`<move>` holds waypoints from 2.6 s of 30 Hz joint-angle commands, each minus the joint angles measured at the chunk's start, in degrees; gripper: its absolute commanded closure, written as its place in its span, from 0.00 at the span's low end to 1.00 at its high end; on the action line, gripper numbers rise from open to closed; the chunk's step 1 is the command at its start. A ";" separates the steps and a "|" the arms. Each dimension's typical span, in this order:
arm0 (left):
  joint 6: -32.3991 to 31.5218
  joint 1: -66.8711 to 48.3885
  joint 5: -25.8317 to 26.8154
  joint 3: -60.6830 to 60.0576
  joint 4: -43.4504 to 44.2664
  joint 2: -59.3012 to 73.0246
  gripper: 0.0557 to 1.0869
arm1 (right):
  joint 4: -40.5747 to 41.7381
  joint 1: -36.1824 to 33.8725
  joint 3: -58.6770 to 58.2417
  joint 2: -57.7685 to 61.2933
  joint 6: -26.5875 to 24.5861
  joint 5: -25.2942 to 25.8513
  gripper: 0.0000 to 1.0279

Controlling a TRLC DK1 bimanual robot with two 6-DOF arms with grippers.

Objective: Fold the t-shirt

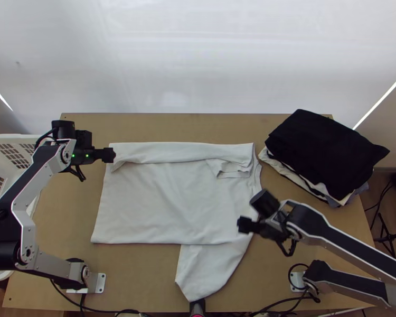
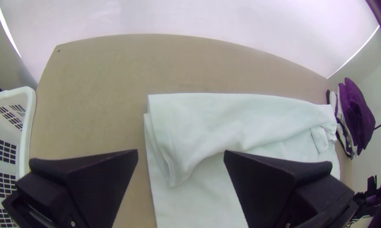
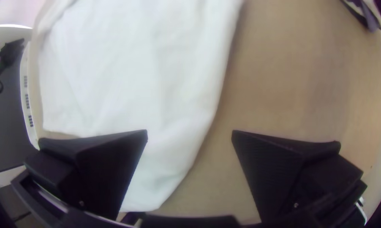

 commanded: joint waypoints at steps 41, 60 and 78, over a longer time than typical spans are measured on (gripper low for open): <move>-4.76 -0.13 -4.64 0.37 -5.20 -7.59 0.04 | 0.07 23.55 4.93 17.21 15.54 4.98 0.46; -1.42 3.47 -4.64 -0.95 -6.69 -8.56 0.04 | -1.16 26.81 6.51 22.49 15.63 4.45 0.55; 27.14 3.47 -15.81 -12.20 -45.37 -16.56 0.04 | -3.80 28.21 8.79 22.40 16.42 14.29 0.97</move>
